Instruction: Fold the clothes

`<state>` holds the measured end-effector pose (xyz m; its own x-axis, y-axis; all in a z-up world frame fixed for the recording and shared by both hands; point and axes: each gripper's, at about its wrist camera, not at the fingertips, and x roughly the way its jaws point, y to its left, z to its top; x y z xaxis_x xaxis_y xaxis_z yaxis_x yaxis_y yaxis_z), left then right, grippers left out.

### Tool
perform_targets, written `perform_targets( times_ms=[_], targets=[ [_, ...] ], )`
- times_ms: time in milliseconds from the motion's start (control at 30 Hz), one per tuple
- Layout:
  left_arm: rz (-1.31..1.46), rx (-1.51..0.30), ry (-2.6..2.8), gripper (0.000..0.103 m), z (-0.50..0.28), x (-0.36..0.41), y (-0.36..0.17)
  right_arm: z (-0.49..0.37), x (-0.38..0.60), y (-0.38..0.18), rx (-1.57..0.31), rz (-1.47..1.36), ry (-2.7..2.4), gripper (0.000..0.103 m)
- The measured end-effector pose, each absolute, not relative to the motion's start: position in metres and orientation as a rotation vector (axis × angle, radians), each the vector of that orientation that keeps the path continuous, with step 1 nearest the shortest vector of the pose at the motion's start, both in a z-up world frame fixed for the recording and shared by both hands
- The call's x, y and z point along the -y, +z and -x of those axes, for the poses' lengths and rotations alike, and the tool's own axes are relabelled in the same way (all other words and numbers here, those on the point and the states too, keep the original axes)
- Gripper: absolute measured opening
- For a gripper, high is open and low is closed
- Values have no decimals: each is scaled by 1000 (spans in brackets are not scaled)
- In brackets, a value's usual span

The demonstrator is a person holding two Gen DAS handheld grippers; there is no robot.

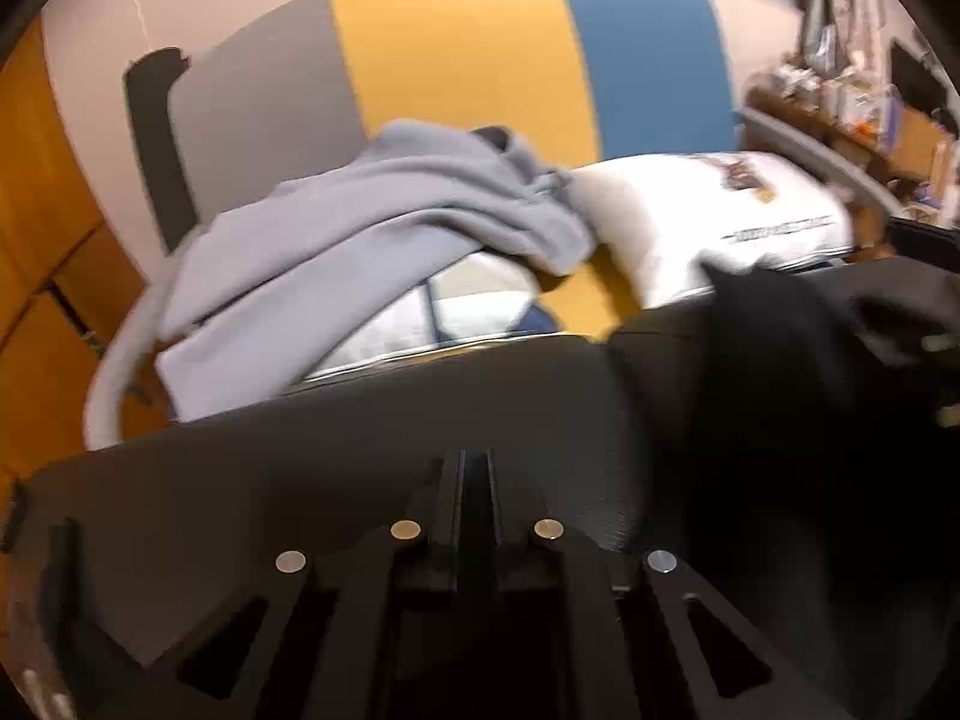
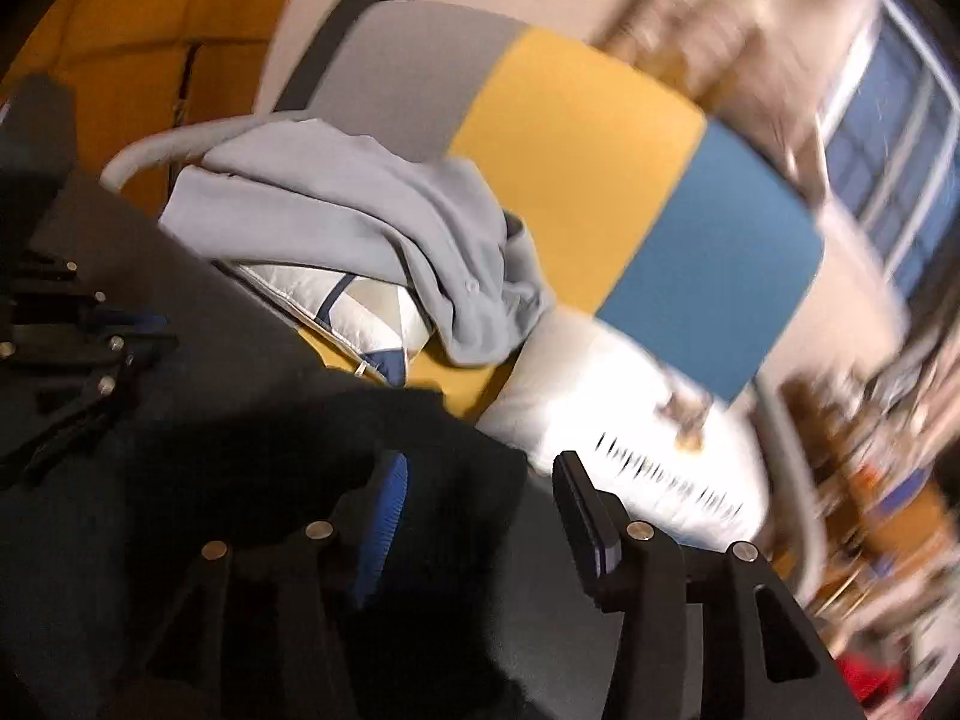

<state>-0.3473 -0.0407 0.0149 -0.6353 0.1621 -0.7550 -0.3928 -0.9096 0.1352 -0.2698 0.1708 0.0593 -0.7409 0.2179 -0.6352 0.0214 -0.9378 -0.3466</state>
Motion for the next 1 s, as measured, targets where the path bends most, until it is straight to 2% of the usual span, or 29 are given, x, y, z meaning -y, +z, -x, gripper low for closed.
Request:
perform_targets(
  times_ms=[67, 100, 133, 200, 267, 333, 400, 433, 467, 500, 633, 700, 733, 800, 833, 933, 1000],
  targets=[
    [1165, -372, 2589, 8, 351, 49, 15, 254, -192, 69, 336, 1061, 2820, 63],
    [1150, -259, 2580, 8, 348, 60, 19, 244, -202, 73, 244, 1051, 2839, 67],
    [1128, -131, 2561, 12, 344, 71, 23, 235, -210, 76, 152, 1048, 2862, 72],
    [1126, -58, 2442, 20, 344, 68, 27, 218, -216, 71, -31, 1086, 2937, 73],
    [1180, -104, 2309, 26, 349, 50, 23, 204, -211, 62, -148, 1154, 3002, 73],
    [1257, -211, 2220, 28, 355, 30, 14, 193, -201, 50, -158, 1244, 3019, 73],
    [1259, -184, 2124, 31, 356, 24, 16, 188, -194, 23, -104, 1367, 2937, 73],
    [1300, -111, 2023, 36, 360, 22, 14, 185, -194, 17, -97, 1377, 2919, 74],
    [1310, -103, 1990, 41, 361, 20, 13, 181, -197, 19, -119, 1349, 2929, 81],
    [1314, -108, 1971, 42, 362, 18, 12, 180, -200, 17, -141, 1359, 2919, 86],
    [1314, -223, 1973, 44, 361, 0, 11, 183, -198, 13, -101, 1376, 2906, 94],
    [1301, -282, 1968, 39, 353, -13, 13, 183, -193, 10, -43, 1386, 2893, 97],
    [1289, -297, 1966, 34, 348, -18, 15, 182, -191, 10, -21, 1390, 2887, 99],
    [1279, -269, 2018, 12, 349, -19, 18, 179, -192, 12, -18, 1393, 2887, 102],
    [1263, -228, 2095, 8, 351, -13, 22, 178, -192, 13, -23, 1395, 2888, 103],
    [1159, -48, 2317, 7, 353, 17, 41, 175, -190, 16, -17, 1396, 2885, 103],
    [1092, -56, 2430, 7, 346, 30, 48, 175, -189, 17, -14, 1395, 2882, 103]
  ],
)
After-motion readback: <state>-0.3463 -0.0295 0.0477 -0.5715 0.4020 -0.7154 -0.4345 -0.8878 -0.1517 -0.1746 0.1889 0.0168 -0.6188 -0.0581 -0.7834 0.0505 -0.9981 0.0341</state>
